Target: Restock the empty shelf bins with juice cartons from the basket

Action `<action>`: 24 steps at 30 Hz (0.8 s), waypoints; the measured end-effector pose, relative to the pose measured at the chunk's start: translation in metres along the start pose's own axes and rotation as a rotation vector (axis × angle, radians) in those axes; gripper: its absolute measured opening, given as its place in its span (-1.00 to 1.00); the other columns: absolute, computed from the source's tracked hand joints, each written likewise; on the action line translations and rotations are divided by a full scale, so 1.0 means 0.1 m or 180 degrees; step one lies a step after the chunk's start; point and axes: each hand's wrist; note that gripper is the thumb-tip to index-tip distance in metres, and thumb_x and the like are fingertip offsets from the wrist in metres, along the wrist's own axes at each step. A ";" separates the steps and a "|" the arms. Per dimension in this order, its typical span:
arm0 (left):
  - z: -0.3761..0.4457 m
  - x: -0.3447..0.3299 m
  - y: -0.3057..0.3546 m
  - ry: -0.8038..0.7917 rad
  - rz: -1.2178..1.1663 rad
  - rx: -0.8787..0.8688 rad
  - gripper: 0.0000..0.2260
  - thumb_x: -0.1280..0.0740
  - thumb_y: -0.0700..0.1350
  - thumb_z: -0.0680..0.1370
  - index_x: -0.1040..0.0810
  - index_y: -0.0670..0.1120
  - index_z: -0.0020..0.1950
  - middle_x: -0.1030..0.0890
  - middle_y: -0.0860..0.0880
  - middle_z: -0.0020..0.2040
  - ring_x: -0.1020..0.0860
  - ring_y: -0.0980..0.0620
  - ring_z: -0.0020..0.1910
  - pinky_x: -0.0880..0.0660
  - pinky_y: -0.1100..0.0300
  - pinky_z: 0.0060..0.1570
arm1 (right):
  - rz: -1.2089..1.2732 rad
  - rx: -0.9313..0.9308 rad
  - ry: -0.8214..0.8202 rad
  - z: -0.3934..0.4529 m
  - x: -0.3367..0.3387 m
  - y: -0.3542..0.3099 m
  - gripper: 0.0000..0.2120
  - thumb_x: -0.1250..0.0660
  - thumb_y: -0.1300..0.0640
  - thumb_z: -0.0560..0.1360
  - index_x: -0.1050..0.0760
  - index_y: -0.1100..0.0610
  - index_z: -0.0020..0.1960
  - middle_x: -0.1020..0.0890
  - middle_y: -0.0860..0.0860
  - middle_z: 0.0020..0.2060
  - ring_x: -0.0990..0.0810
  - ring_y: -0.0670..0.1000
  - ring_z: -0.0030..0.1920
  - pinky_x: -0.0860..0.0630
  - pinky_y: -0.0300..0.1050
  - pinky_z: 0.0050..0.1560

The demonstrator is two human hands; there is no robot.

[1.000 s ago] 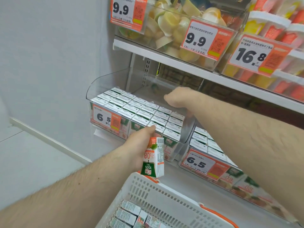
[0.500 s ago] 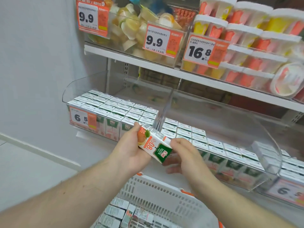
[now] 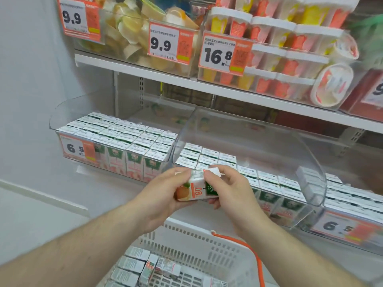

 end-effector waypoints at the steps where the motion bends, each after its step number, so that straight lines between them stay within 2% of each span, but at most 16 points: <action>1: 0.01 0.00 0.01 -0.0055 -0.0025 -0.0062 -0.71 -0.31 -0.13 0.51 -0.53 -0.21 0.20 -0.68 -0.20 0.02 -0.66 -0.10 0.00 -0.57 0.04 0.05 | -0.0073 0.0122 -0.0070 0.02 0.02 -0.01 -0.94 -0.38 0.10 0.52 -0.59 0.00 -0.01 -0.65 0.09 -0.18 -0.59 -0.02 -0.29 -0.56 -0.12 -0.37; 3: 0.03 -0.07 0.07 -0.0160 0.0262 -0.0250 -0.74 -0.31 -0.12 0.55 -0.56 -0.15 0.20 -0.69 -0.15 0.05 -0.65 -0.06 0.05 -0.52 -0.01 0.19 | -0.0184 0.0416 0.0013 0.08 0.11 -0.07 -0.92 -0.42 0.01 0.44 -0.62 -0.12 -0.07 -0.69 0.07 -0.12 -0.65 0.12 -0.13 -0.64 0.10 -0.13; 4: 0.04 -0.13 0.09 -0.0141 0.0690 -0.0427 -0.78 -0.29 -0.06 0.59 -0.58 -0.05 0.20 -0.69 -0.04 0.06 -0.63 0.03 0.08 -0.47 -0.02 0.24 | -0.0270 0.0587 0.0181 0.13 0.19 -0.11 -0.88 -0.43 -0.06 0.36 -0.63 -0.18 -0.10 -0.70 0.00 -0.10 -0.66 0.10 -0.07 -0.63 0.15 -0.03; 6: 0.09 -0.19 0.09 0.0232 0.2135 -0.1085 -0.76 -0.19 0.15 0.57 -0.53 0.15 0.16 -0.58 0.26 0.13 -0.46 0.27 0.18 -0.31 0.05 0.31 | -0.0463 0.0867 0.0536 0.23 0.39 -0.25 -0.76 -0.40 -0.10 0.30 -0.63 -0.19 -0.03 -0.70 -0.10 -0.08 -0.67 0.01 -0.04 -0.62 0.13 0.04; 8: 0.17 -0.19 0.02 0.0826 0.3834 -0.2217 -0.58 -0.10 0.25 0.47 -0.38 0.21 0.30 -0.35 0.26 0.31 -0.19 0.23 0.34 -0.07 0.12 0.33 | -0.0591 0.0964 0.0918 0.36 0.60 -0.33 -0.67 -0.39 -0.10 0.33 -0.64 -0.11 0.08 -0.70 -0.14 -0.07 -0.66 -0.05 -0.02 -0.62 0.12 0.04; 9: 0.23 -0.17 -0.04 0.0926 0.4441 -0.2530 -0.50 -0.09 0.25 0.45 -0.33 0.20 0.37 -0.26 0.20 0.40 -0.09 0.15 0.42 0.01 0.08 0.33 | -0.0667 0.0965 0.1098 0.42 0.70 -0.35 -0.63 -0.39 -0.11 0.35 -0.63 -0.09 0.13 -0.70 -0.15 -0.04 -0.66 -0.06 0.02 -0.61 0.09 0.08; 11: 0.34 -0.13 -0.17 0.0843 0.5111 -0.2394 -0.45 -0.09 0.23 0.47 -0.20 0.21 0.46 -0.09 0.12 0.52 0.10 0.02 0.53 0.11 -0.08 0.39 | -0.1017 0.0931 0.1323 0.54 0.88 -0.31 -0.59 -0.38 -0.08 0.44 -0.58 -0.04 0.27 -0.67 -0.11 0.11 -0.60 -0.08 0.16 -0.51 -0.14 0.21; 12: 0.38 -0.10 -0.24 0.0779 0.5261 -0.2199 -0.44 -0.09 0.23 0.48 -0.17 0.22 0.48 -0.05 0.10 0.55 0.15 -0.02 0.54 0.15 -0.16 0.42 | -0.1330 0.0876 0.1407 0.60 0.95 -0.27 -0.58 -0.36 -0.05 0.49 -0.54 -0.02 0.34 -0.64 -0.09 0.20 -0.56 -0.09 0.23 -0.41 -0.28 0.20; 13: 0.43 -0.06 -0.31 0.0733 0.5368 -0.2117 -0.44 -0.08 0.23 0.47 -0.16 0.22 0.48 -0.08 0.07 0.56 0.14 -0.06 0.55 0.16 -0.22 0.42 | -0.1672 0.0796 0.1460 0.66 1.01 -0.23 -0.56 -0.34 -0.03 0.52 -0.50 0.00 0.39 -0.60 -0.07 0.27 -0.51 -0.09 0.29 -0.34 -0.32 0.17; 16: 0.47 0.00 -0.42 0.0675 0.5498 -0.2102 -0.46 -0.15 0.17 0.46 -0.23 0.17 0.45 -0.28 0.00 0.49 -0.07 -0.14 0.52 0.09 -0.29 0.40 | -0.2358 0.0546 0.1368 0.78 1.11 -0.12 -0.51 -0.32 -0.03 0.54 -0.41 0.00 0.46 -0.53 -0.01 0.35 -0.48 0.04 0.35 -0.39 -0.11 0.28; 19: 0.50 0.02 -0.47 0.0757 0.5363 -0.2242 -0.42 -0.27 0.10 0.43 -0.24 0.14 0.45 -0.31 0.00 0.45 -0.11 -0.15 0.49 0.04 -0.32 0.42 | -0.2962 0.0318 0.1116 0.86 1.10 -0.05 -0.53 -0.30 -0.01 0.55 -0.40 0.00 0.45 -0.51 0.03 0.36 -0.50 0.12 0.30 -0.46 -0.01 0.22; 24: 0.50 0.03 -0.46 0.0727 0.5337 -0.2323 -0.34 -0.29 0.06 0.41 -0.15 0.15 0.49 -0.25 0.01 0.47 -0.02 -0.11 0.51 0.29 -0.06 0.43 | -0.3328 -0.0014 0.0521 0.96 0.96 -0.08 -0.63 -0.25 0.01 0.56 -0.50 0.09 0.33 -0.59 0.08 0.25 -0.52 0.17 0.21 -0.51 0.01 0.12</action>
Point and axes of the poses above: each hand's wrist, its own z-axis towards the middle knuckle, its own x-axis out of the back of the hand, y = z × x
